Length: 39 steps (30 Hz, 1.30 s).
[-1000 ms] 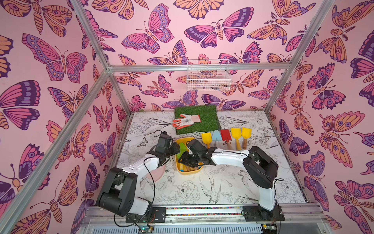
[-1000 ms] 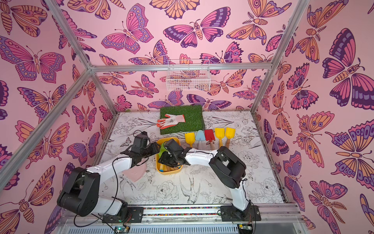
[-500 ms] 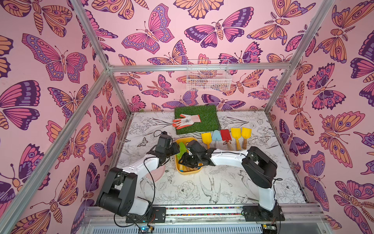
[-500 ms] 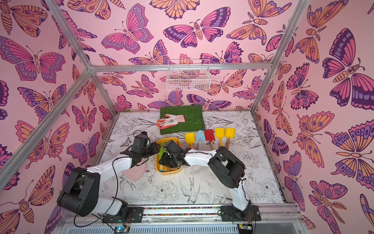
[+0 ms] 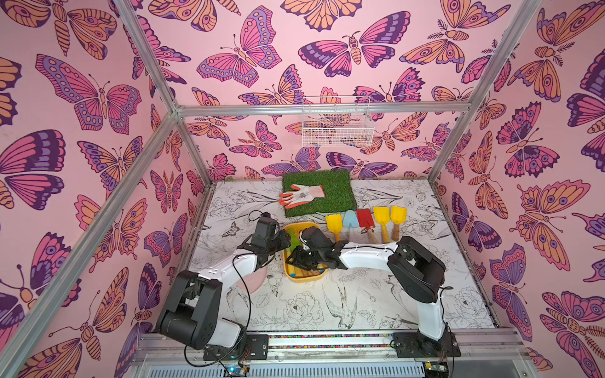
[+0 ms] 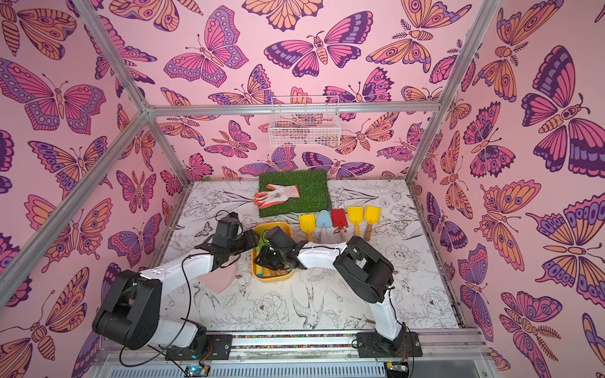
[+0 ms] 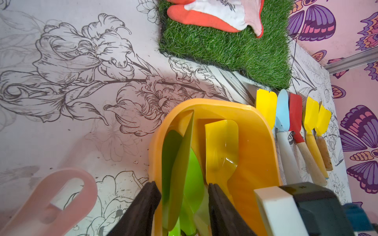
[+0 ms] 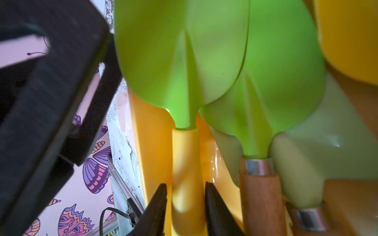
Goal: Take the shovel out of the storage box
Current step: Pick up the shovel from the storage box.
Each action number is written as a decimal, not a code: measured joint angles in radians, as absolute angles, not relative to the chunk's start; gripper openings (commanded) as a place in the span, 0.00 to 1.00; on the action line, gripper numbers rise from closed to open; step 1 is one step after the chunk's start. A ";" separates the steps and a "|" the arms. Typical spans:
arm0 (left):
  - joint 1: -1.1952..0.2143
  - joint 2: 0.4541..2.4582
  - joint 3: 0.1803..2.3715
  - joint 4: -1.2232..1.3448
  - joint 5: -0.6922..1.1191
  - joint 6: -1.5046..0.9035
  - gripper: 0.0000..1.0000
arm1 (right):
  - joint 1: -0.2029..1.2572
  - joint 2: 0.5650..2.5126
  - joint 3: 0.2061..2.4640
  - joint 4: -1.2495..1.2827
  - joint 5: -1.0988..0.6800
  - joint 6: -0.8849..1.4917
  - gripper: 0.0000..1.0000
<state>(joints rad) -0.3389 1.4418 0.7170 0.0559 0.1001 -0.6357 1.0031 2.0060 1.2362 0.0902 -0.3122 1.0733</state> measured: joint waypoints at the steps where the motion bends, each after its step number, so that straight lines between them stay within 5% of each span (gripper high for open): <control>1: -0.339 1.441 0.717 0.056 0.100 -0.636 0.48 | 1.003 2.006 1.236 0.090 -0.312 1.073 0.30; 21: -0.339 1.442 0.717 0.056 0.097 -0.636 0.48 | 1.004 1.922 1.189 -0.004 -0.276 1.039 0.09; 39: -0.339 1.442 0.717 0.056 0.097 -0.636 0.48 | 1.004 1.752 1.163 -0.154 -0.176 0.919 0.05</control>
